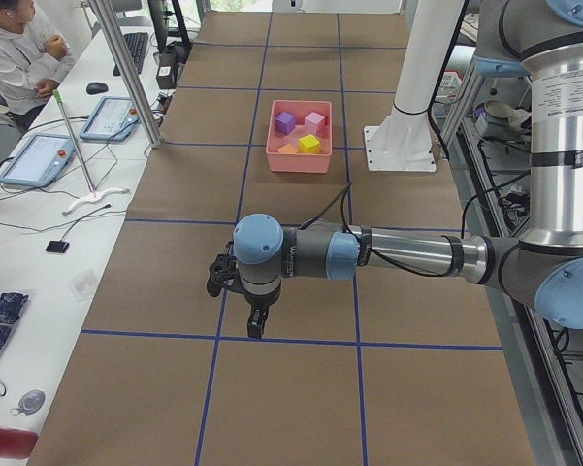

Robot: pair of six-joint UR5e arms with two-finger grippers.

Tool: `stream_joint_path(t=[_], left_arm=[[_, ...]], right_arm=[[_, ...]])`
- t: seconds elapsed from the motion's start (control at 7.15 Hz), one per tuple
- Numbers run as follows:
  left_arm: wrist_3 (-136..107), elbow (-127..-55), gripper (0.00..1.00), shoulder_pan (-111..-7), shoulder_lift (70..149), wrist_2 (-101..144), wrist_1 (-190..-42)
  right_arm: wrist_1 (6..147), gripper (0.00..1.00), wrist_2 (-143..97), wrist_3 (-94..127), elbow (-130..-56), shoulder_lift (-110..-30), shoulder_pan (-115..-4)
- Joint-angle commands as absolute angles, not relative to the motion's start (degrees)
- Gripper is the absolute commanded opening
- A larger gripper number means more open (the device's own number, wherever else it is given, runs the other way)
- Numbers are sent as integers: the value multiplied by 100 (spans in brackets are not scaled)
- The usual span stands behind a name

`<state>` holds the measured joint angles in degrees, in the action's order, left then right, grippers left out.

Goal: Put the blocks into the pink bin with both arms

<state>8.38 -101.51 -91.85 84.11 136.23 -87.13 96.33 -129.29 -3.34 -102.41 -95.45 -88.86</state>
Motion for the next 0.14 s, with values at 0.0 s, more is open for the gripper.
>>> stream_joint_path(t=[0.0], left_arm=[[835,-10151,100,-9185,8411,13623,-8710]], right_arm=[[9633,100,-12929,-334,-10239,-9545,-8886]])
